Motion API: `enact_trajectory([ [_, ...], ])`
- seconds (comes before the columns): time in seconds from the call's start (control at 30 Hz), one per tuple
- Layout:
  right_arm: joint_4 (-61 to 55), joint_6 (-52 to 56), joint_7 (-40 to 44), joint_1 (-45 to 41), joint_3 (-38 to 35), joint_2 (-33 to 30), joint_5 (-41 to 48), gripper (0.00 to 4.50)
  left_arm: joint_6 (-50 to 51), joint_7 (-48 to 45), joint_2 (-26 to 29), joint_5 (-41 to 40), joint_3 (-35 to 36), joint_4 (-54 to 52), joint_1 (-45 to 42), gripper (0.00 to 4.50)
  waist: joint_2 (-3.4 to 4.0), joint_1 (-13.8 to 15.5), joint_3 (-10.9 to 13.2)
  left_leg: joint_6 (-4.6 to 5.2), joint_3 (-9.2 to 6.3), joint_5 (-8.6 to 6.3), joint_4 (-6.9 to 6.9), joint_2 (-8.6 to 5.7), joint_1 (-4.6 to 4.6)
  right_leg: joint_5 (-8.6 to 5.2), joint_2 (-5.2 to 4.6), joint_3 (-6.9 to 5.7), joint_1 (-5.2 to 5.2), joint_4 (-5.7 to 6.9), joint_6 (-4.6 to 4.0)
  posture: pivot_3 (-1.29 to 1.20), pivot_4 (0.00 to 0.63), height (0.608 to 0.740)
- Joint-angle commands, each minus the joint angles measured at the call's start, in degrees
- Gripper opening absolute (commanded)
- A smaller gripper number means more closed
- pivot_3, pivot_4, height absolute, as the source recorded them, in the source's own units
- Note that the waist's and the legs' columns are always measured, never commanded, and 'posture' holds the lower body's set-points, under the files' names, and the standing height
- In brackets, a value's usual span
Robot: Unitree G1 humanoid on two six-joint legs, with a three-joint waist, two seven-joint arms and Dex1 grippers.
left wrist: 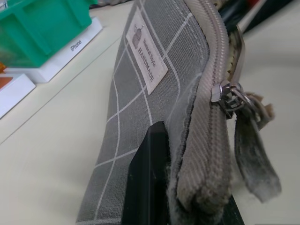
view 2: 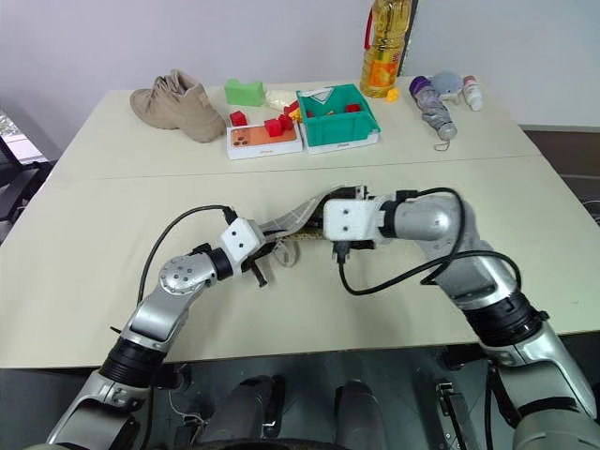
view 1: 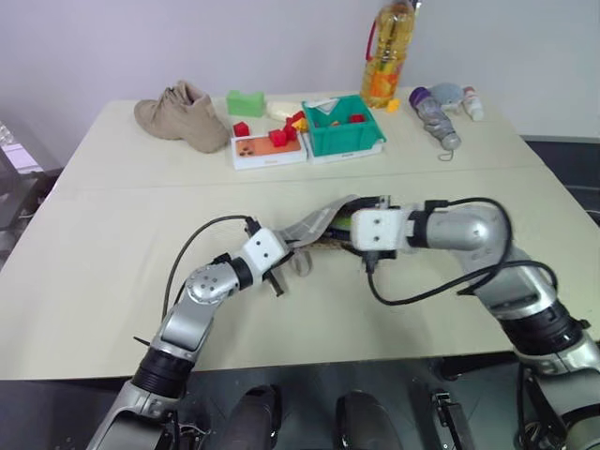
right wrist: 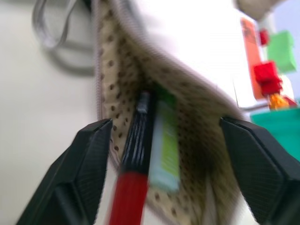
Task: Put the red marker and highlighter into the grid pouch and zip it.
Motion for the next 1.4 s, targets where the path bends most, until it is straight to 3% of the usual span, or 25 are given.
enact_trajectory([
  [0.03,-4.94,7.64,1.49,-0.61,-9.48,-0.74,9.58,3.87,2.43,0.36,-0.98,-2.31,1.68,-1.22,-1.67,0.00,0.00,0.06,0.00,0.00,-0.01,0.00,0.00,0.00,0.00,0.00,0.00,0.00,0.00,0.00,0.00,0.00,0.150,0.739],
  [0.23,-9.63,18.30,1.59,4.83,-14.37,-2.64,18.67,3.87,9.88,1.45,-4.21,-6.54,3.67,-1.75,-4.67,0.00,-0.01,0.58,0.00,0.02,-0.01,-0.01,0.01,0.00,0.00,0.00,-0.01,0.00,0.03,-0.02,0.00,0.00,0.150,0.739],
  [0.33,-13.61,25.29,-1.66,8.39,-13.87,2.01,24.52,3.87,13.47,3.09,-6.45,-8.59,5.02,-1.16,-6.99,0.00,-0.01,0.71,0.00,0.02,0.00,-0.01,0.02,0.00,0.00,0.00,-0.01,0.00,0.01,0.00,0.00,0.00,0.150,0.739],
  [0.47,-11.77,30.07,-12.60,8.61,-11.24,11.25,23.97,3.87,16.86,4.92,-9.28,-11.03,6.61,-0.96,-9.20,0.00,-0.02,0.76,0.00,0.01,0.00,0.00,0.04,0.01,-0.01,0.00,-0.01,0.01,-0.01,0.03,0.00,0.00,0.150,0.739],
  [0.73,-5.88,31.77,-22.57,5.69,-7.90,19.75,23.70,3.87,17.63,6.50,-9.89,-11.63,6.63,-0.38,-10.42,0.00,-0.02,0.91,0.00,0.00,0.01,0.00,0.04,-0.03,-0.01,0.00,-0.01,0.01,-0.02,0.02,0.00,0.00,0.150,0.739],
  [0.83,-4.25,32.38,-24.90,4.62,-8.38,22.86,25.13,2.99,17.52,7.25,-10.15,-11.69,6.80,-0.23,-10.61,0.00,-0.02,0.86,0.00,0.00,0.00,0.00,0.02,-0.03,-0.01,0.00,0.00,0.01,-0.03,0.03,0.00,0.00,0.150,0.739],
  [1.0,-3.36,32.83,-26.48,4.26,-8.33,24.08,26.34,0.32,17.30,7.78,-10.12,-11.81,6.87,-0.18,-10.49,0.00,-0.02,0.92,0.00,0.00,0.00,0.00,0.03,-0.04,-0.01,0.00,-0.01,0.01,-0.03,0.02,0.00,0.00,0.150,0.739],
  [1.03,-3.04,33.14,-26.88,4.09,-8.71,24.30,26.65,0.06,17.23,7.86,-10.08,-11.82,6.86,-0.29,-10.29,0.00,-0.02,0.88,0.00,0.00,0.00,0.00,0.03,-0.04,-0.01,0.00,0.00,0.01,-0.03,0.02,0.00,0.00,0.150,0.739],
  [1.4,-0.05,30.44,-28.93,2.25,-12.89,19.24,26.41,0.06,15.97,7.76,-7.89,-11.25,7.72,-0.37,-9.29,0.00,-0.02,0.75,0.00,0.00,0.01,0.00,0.01,-0.04,-0.01,0.00,0.00,0.01,-0.05,0.03,0.00,0.00,0.150,0.739],
])
